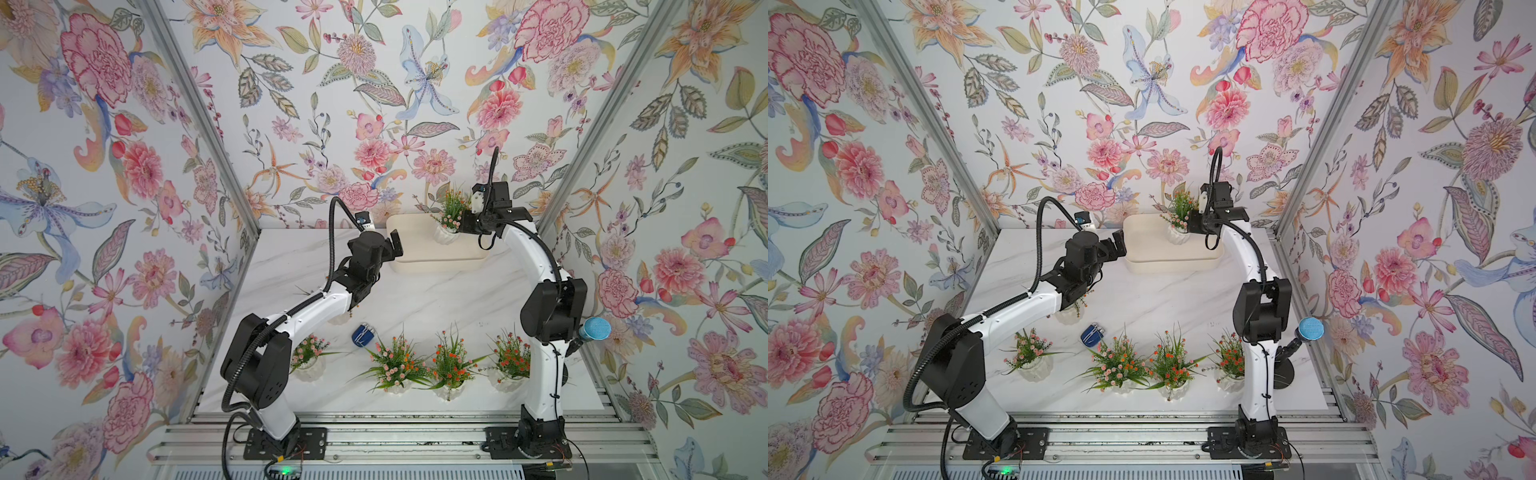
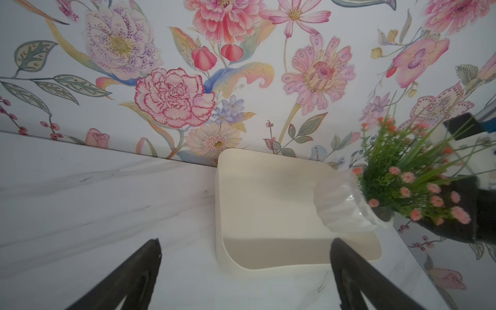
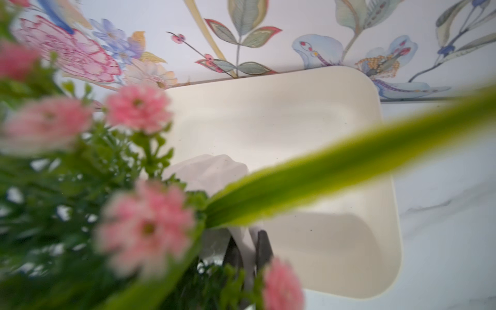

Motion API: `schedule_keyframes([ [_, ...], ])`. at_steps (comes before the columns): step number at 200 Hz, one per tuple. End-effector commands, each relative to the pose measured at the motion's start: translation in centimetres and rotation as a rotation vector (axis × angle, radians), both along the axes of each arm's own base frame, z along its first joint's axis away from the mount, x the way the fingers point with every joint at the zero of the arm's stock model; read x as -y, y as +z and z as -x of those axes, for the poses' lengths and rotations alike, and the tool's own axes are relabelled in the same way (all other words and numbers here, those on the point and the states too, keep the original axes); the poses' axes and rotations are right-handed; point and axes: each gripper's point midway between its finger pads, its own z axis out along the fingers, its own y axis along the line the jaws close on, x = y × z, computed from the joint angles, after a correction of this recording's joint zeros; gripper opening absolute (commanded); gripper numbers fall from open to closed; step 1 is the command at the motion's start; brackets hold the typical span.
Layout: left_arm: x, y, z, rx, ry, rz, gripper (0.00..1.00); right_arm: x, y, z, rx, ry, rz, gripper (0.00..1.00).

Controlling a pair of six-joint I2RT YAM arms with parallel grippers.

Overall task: Put the potted gypsophila into the storage box
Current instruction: Place the baby's breath potted plant at the storage box.

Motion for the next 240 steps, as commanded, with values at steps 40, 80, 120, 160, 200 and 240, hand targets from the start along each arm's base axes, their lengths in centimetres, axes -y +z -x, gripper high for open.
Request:
schedule_keyframes([
  [40,2.5,1.6,-1.1,0.04,-0.048,-0.025,1.0,3.9,-2.9,-5.0,0.033,-0.107,0.031,0.0],
  [80,1.6,1.5,-1.6,0.035,0.011,-0.062,1.0,6.0,-4.8,-7.4,0.058,-0.198,0.104,0.0],
  [120,1.5,1.6,-2.5,0.045,0.044,-0.086,1.0,7.8,-7.1,-9.0,0.066,-0.278,0.112,0.01],
  [160,1.9,1.3,-3.2,0.041,0.059,-0.057,1.0,7.9,-7.4,-10.2,0.112,-0.305,0.084,0.18],
  [200,1.5,0.9,-2.8,0.026,0.069,-0.046,1.0,8.1,-6.2,-11.2,0.172,-0.316,0.066,0.34],
  [240,1.2,1.6,-2.0,0.056,0.062,-0.019,1.0,8.8,-2.5,-10.7,0.226,-0.36,0.093,0.46],
])
